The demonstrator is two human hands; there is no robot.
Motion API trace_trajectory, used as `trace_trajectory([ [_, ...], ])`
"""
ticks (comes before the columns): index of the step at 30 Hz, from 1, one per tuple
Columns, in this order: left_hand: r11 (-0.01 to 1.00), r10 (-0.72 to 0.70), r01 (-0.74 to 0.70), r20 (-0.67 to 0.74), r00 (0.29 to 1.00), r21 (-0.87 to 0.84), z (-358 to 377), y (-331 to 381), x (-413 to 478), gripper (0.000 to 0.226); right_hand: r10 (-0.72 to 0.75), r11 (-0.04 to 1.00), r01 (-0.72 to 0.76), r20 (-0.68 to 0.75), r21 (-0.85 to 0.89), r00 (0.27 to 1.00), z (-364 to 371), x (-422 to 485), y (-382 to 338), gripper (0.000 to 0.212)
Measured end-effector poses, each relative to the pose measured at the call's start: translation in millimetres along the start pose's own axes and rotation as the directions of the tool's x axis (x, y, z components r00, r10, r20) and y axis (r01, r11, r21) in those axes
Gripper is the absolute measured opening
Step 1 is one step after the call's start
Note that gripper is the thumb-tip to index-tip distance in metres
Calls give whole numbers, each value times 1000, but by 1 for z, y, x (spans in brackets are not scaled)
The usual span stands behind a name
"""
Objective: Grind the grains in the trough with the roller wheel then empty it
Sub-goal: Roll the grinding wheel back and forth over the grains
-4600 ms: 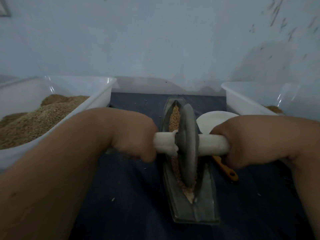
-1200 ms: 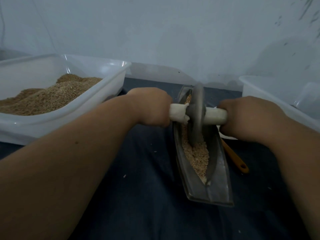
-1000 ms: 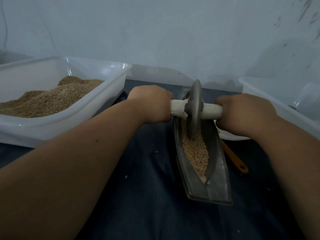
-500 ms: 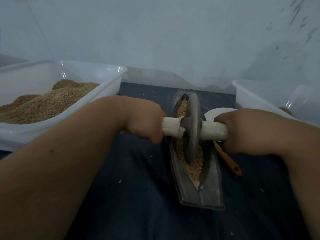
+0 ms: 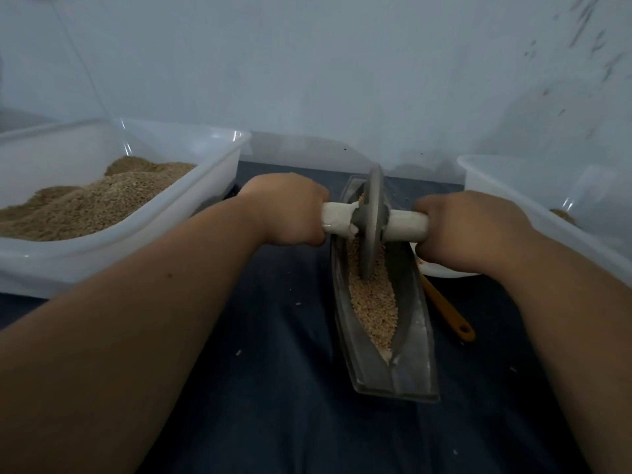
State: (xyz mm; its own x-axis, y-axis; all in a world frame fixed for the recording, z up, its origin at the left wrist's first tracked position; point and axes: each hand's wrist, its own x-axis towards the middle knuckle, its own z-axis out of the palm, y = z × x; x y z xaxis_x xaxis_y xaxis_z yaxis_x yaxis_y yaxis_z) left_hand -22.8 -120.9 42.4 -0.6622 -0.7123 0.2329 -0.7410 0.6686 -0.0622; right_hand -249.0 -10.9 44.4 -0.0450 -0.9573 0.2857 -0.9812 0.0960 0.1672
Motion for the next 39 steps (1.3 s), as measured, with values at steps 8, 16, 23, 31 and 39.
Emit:
trace_trajectory([
  [8,994,86,-55,346,934,-100,-19,8,-15,20,-92,992,64,265,112,960,-24,-16,-6,22],
  [16,956,118,58,560,820,-286,-22,7,-23,26,-136,988,103,331,116,934,-43,-34,-15,23],
  [23,964,113,13,452,885,-266,-18,4,-16,21,-90,990,58,262,127,961,-29,-22,-8,22],
  [31,992,-36,61,-212,977,112,7,5,1,25,30,999,-31,-59,-17,998,11,9,4,19],
  [39,998,44,-49,113,993,41,-6,5,-10,25,-59,997,52,123,55,991,-9,-9,-1,19],
])
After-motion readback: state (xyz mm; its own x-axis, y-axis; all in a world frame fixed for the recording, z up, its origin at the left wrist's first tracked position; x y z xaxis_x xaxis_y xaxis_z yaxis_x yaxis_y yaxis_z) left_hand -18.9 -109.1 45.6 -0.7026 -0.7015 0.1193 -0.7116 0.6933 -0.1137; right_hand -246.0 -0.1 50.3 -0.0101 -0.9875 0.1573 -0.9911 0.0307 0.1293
